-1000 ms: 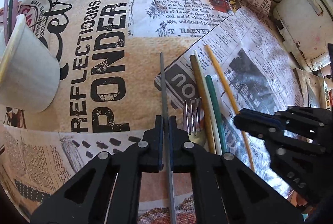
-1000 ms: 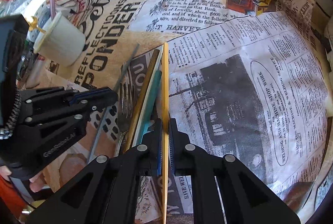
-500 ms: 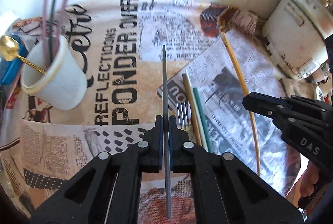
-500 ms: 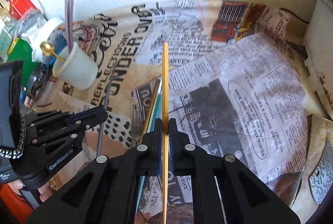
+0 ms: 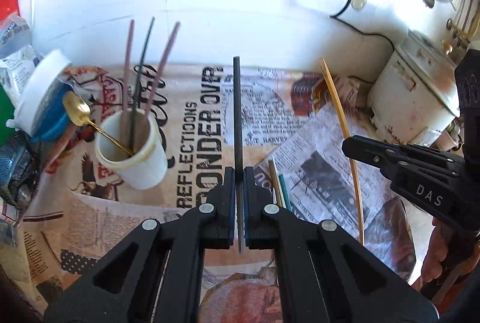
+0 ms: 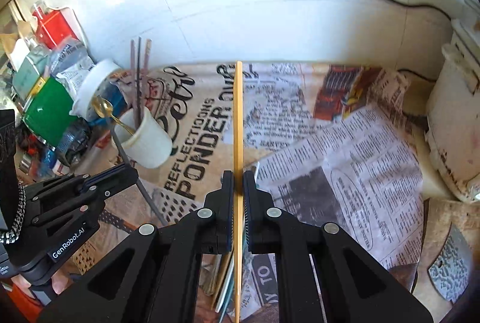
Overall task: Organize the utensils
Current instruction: 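Lift the grey rod and yellow chopstick and lower both into the white cup, then open both tools to release the rod and chopstick into the cup, then grasp the silver fork with the left tool while the right tool grasps a teal chopstick, then lift the fork and teal chopstick and lower both into the white cup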
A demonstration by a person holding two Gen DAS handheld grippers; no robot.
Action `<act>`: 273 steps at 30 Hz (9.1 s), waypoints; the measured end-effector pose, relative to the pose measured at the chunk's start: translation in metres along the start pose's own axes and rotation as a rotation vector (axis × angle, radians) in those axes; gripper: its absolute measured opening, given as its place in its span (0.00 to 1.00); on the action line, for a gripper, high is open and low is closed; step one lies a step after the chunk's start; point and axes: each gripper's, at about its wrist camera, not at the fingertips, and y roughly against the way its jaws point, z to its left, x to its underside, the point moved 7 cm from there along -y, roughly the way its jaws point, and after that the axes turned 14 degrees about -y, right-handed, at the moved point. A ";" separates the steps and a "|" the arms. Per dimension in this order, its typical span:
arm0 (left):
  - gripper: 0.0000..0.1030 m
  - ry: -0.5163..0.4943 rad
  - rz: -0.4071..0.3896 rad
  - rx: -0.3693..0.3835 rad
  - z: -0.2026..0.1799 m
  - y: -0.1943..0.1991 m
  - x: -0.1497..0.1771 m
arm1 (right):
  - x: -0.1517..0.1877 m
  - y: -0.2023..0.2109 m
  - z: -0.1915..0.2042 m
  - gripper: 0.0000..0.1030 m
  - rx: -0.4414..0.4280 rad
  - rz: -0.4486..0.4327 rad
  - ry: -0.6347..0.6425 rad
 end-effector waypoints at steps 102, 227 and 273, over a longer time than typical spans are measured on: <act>0.43 0.047 -0.100 -0.077 0.088 0.052 -0.029 | -0.016 0.016 0.095 0.18 0.007 -0.090 0.155; 0.22 0.006 -0.097 -0.013 -0.005 0.028 0.004 | 0.022 0.026 0.009 0.06 0.049 -0.072 0.070; 0.22 0.011 -0.154 -0.023 0.189 0.041 -0.038 | -0.076 -0.064 0.206 0.06 -0.042 -0.258 0.125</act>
